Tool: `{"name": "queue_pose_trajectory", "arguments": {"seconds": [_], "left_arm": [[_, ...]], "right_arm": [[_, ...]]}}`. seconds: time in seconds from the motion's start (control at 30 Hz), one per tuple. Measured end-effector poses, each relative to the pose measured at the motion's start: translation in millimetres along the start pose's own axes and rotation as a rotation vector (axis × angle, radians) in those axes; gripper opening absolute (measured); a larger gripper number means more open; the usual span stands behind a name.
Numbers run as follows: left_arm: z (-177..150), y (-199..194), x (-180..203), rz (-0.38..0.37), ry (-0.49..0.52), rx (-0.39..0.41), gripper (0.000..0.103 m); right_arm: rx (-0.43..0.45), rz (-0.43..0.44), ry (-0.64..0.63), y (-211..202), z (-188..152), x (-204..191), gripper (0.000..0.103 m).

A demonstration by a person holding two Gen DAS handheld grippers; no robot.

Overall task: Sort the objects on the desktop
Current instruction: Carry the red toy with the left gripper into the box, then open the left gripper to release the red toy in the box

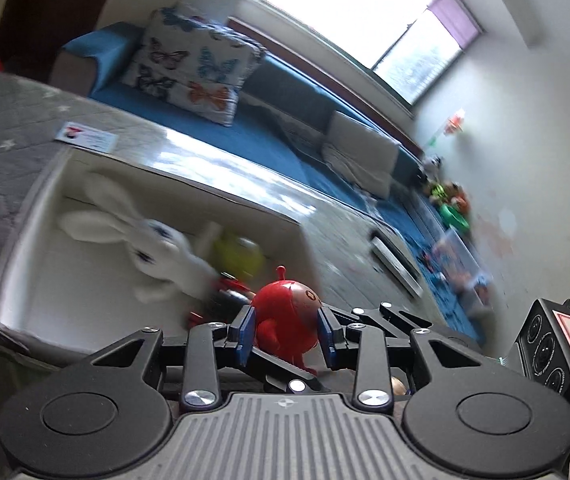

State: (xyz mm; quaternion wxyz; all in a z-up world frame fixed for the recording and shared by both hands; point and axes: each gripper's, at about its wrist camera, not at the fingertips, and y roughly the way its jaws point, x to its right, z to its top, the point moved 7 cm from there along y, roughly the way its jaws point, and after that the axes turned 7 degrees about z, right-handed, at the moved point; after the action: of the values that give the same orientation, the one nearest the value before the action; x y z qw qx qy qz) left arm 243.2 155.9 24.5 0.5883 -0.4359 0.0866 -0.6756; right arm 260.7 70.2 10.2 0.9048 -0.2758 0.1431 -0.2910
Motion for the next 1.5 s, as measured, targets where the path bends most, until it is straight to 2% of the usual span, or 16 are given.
{"name": "queue_pose_trajectory", "arguments": {"seconds": [0.33,0.63,0.93,1.5], "left_arm": [[20,32,-75,0.066,-0.104,-0.095,0.036],[19,49,-92,0.118,-0.086,-0.154,0.036],[17,47,-91,0.125,-0.067,-0.166,0.036],[16,34,-87,0.144,-0.078,-0.143,0.036]], "right_arm": [[-0.147,0.105,0.055,85,11,-1,0.061],[-0.252,0.14,0.104,120,-2,4,0.061],[-0.285,0.129,0.077,125,-1,-3,0.063],[-0.21,0.121,0.055,97,2,-8,0.068]]}}
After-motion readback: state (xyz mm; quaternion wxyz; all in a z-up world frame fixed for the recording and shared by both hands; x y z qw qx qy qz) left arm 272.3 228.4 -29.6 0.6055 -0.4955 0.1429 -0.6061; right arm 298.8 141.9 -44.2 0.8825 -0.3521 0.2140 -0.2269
